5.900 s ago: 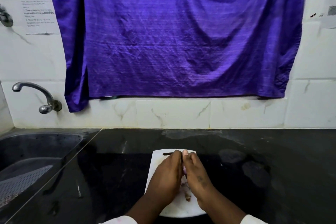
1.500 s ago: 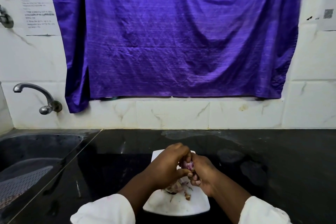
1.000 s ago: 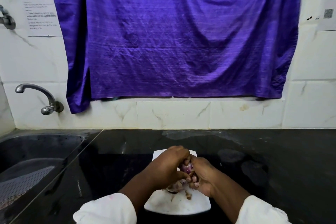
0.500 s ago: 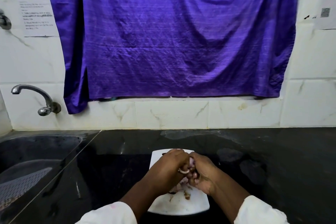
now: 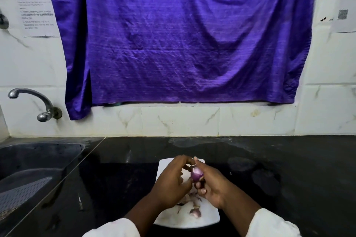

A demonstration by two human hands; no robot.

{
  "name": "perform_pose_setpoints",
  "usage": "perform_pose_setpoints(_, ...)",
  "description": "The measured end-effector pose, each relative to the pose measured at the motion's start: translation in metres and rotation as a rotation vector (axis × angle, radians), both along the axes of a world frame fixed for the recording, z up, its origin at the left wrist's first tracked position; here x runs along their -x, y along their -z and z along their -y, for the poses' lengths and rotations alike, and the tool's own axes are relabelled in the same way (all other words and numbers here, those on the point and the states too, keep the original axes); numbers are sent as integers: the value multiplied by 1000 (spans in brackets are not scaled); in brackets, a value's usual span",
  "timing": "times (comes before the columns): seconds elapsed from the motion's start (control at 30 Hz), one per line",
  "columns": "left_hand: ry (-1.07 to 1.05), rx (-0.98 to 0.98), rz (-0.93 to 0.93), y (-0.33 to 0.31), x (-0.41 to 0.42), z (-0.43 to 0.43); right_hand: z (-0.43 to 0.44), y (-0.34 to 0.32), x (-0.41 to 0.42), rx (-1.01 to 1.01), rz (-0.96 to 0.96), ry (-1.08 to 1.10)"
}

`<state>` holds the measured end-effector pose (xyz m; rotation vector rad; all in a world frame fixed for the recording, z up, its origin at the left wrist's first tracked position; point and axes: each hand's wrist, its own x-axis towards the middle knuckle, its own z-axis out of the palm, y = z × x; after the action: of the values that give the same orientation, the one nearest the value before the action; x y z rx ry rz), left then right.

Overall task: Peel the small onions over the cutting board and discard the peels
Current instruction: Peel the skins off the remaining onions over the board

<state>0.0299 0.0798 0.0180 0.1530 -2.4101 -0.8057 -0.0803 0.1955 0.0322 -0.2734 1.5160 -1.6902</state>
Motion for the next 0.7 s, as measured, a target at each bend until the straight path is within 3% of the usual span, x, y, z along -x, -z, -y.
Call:
perform_pose_setpoints(0.27,109,165,-34,-7,1,3,1,1,-5,-25,22,35)
perform_pose_setpoints(0.47,126,423,11,-17,3,-2,1,0,-7,-50,40,15)
perform_pose_setpoints(0.7,155,497,59,-24,2,-3,-1,-2,-11,-103,25,29)
